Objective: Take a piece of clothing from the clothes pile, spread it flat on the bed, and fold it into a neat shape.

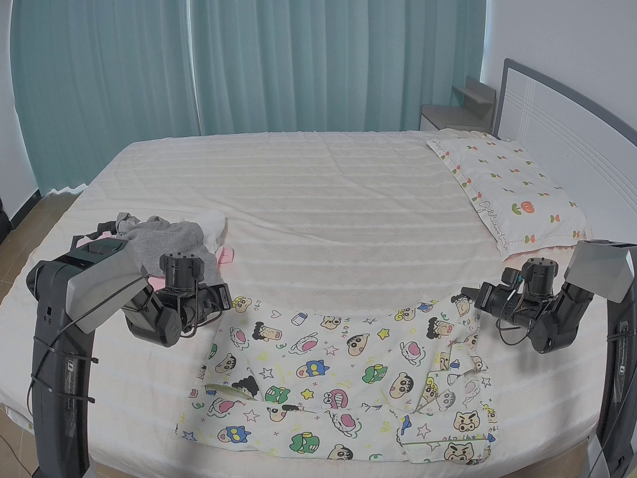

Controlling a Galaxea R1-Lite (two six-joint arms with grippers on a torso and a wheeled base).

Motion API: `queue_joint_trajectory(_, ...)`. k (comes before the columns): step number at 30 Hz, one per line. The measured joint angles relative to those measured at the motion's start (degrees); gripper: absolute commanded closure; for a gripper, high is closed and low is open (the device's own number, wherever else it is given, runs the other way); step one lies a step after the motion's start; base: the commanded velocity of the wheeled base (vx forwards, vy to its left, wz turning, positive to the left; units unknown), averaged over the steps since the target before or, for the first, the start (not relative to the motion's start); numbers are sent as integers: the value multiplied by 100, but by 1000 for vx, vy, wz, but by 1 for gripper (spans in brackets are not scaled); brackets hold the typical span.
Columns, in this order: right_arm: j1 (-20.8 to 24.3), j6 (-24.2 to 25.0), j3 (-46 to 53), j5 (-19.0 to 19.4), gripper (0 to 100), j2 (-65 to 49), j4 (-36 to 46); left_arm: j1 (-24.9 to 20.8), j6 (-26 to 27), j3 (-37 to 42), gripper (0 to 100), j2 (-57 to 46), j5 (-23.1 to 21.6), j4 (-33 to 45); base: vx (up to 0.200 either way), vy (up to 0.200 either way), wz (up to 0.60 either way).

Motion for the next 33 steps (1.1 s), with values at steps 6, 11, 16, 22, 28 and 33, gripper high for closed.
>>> queue_joint_trajectory(6, 24, 6, -13, 11, 100, 74, -10, -96, -578, -610, 0, 96, -27, 594, 0, 0, 0)
queue_joint_trajectory(11, 73, 27, -7, 18, 100, 83, -82, -218, -764, -957, 0, 356, -87, 857, 0, 0, 0)
queue_joint_trajectory(16, 90, 28, 12, 13, 100, 83, -148, -311, -774, -1169, 0, 494, -174, 1079, 0, 0, 0)
queue_joint_trajectory(22, 95, 39, 30, 13, 100, 59, -166, -383, -772, -1437, 0, 628, -168, 1251, 0, 0, 0)
queue_joint_trajectory(28, 96, 41, 34, 11, 100, 39, -166, -424, -774, -1638, 100, 711, -162, 1517, 0, 0, 0)
queue_joint_trajectory(33, 96, 39, 41, 13, 100, 34, -166, -430, -774, -1691, 100, 745, -146, 1541, 0, 0, 0)
